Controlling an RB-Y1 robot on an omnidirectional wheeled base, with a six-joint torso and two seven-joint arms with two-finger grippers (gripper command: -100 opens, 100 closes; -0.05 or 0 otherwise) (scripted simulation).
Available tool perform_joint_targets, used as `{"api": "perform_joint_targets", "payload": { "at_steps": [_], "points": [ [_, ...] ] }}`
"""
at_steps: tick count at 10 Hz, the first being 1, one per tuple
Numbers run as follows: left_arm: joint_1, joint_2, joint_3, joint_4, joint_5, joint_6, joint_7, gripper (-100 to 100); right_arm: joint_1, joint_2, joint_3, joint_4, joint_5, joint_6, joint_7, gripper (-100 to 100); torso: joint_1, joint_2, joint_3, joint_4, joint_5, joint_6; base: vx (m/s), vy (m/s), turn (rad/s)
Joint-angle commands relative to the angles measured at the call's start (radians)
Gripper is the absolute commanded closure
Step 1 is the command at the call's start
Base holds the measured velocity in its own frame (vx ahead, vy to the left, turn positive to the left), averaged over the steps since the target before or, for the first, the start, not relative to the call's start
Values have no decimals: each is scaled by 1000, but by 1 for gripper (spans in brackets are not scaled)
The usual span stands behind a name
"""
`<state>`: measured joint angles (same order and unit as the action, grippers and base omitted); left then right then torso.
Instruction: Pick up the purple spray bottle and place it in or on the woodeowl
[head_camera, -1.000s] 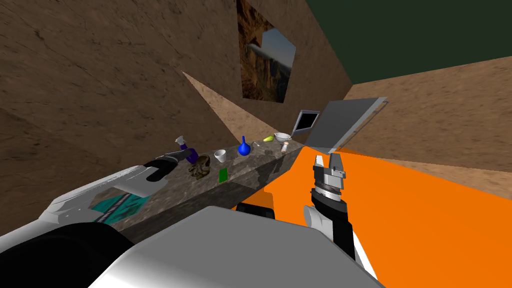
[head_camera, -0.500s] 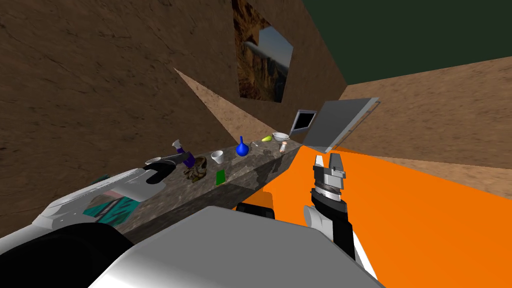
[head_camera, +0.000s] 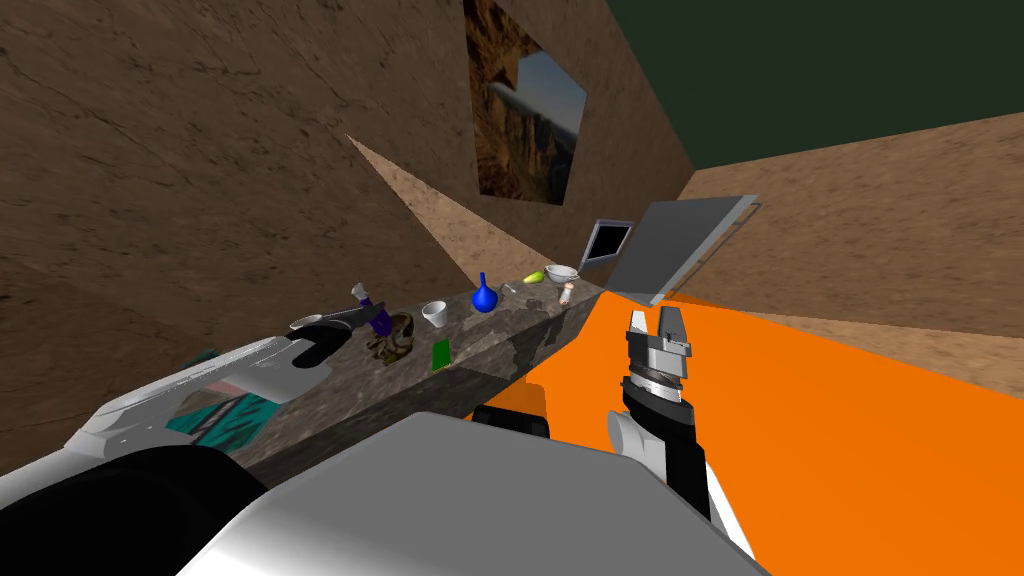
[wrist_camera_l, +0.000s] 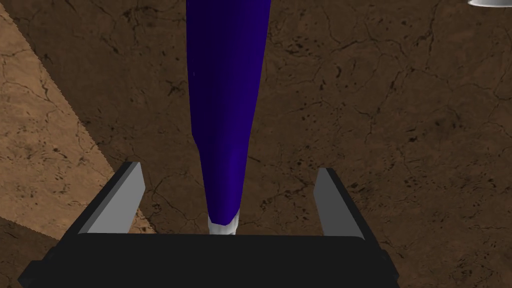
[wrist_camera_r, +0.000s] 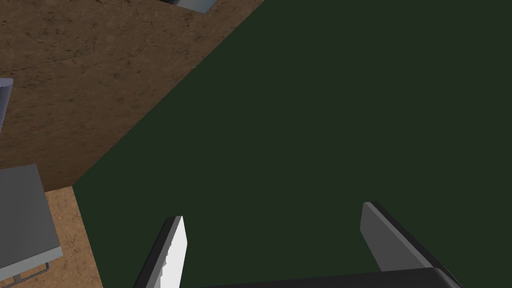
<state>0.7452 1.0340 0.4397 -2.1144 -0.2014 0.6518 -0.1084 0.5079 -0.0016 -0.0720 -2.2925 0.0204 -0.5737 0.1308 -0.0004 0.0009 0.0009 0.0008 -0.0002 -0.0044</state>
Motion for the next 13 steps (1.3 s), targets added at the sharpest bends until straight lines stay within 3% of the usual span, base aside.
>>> {"api": "perform_joint_targets", "payload": {
  "at_steps": [1,3,5,6,8,11,12,13],
  "points": [
    [-50,22,-50,50,-50,-50,47,-100,0,0,0,0,0,0,0,0,0,0,0,0,0,0,24,-102,217],
    [-112,22,-54,111,-63,-102,47,-100,0,0,0,0,0,0,0,0,-8,-2,-1,0,-2,0,22,-92,49],
    [-125,22,-54,160,-63,-113,47,-100,0,0,0,0,0,0,0,0,-1,-1,-1,0,0,0,1,12,-18],
    [-171,45,-104,193,-114,-160,95,-100,0,0,0,0,0,0,0,0,1,0,0,0,0,0,14,-69,183],
    [-232,45,-109,252,-127,-209,95,-100,0,0,0,0,0,0,0,0,-6,-1,-1,0,-1,0,9,-90,66],
    [-250,45,-109,320,-127,-226,95,-100,0,0,0,0,0,0,0,0,0,-1,-1,0,0,0,8,1,-8],
    [-292,67,-154,352,-173,-273,142,-100,0,0,0,0,0,0,0,0,1,0,0,0,0,0,19,-67,193],
    [-318,67,-163,380,-190,-296,142,-100,0,0,0,0,0,0,0,0,-3,-1,-1,0,0,-1,25,-120,122]
  ]
}}
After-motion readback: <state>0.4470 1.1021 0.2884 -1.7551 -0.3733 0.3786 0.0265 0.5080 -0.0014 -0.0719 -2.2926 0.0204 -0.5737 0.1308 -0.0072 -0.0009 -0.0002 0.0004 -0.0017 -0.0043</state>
